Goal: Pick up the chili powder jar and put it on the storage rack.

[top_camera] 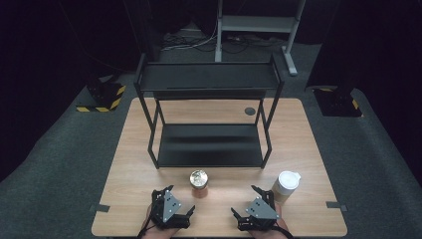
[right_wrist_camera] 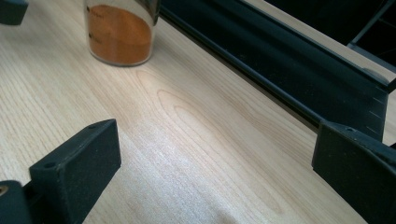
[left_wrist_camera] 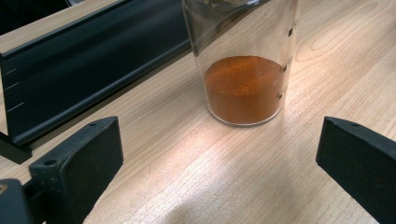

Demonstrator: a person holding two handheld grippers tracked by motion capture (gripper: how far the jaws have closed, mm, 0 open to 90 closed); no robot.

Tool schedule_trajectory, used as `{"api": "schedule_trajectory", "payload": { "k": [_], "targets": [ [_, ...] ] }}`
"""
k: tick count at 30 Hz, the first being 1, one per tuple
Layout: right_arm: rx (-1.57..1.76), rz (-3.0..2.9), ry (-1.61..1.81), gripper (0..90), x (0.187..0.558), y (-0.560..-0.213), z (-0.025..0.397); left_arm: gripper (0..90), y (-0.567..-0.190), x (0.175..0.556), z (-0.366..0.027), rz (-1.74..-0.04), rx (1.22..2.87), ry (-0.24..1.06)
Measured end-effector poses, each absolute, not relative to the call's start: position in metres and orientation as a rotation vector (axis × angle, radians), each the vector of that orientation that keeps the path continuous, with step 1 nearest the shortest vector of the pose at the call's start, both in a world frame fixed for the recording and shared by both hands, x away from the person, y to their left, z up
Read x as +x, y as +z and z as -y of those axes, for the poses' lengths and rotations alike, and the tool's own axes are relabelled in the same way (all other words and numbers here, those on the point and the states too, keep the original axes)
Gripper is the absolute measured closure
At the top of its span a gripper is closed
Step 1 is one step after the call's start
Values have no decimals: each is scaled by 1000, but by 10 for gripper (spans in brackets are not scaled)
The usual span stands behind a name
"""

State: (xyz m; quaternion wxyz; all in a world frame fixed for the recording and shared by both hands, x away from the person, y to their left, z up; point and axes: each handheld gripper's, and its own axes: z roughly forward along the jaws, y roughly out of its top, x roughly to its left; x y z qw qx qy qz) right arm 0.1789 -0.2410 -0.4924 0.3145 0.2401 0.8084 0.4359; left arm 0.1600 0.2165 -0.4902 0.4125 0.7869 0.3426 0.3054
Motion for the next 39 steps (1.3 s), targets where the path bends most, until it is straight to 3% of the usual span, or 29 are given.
{"api": "schedule_trajectory", "payload": {
  "k": [26, 39],
  "targets": [
    [706, -2139, 1165, 1, 185, -489, 243, 8, -491, 158, -227, -888, 1935, 717],
    [702, -2127, 1170, 1, 183, -491, 243, 8, -478, 145, -234, -872, 1868, 756]
  ]
}}
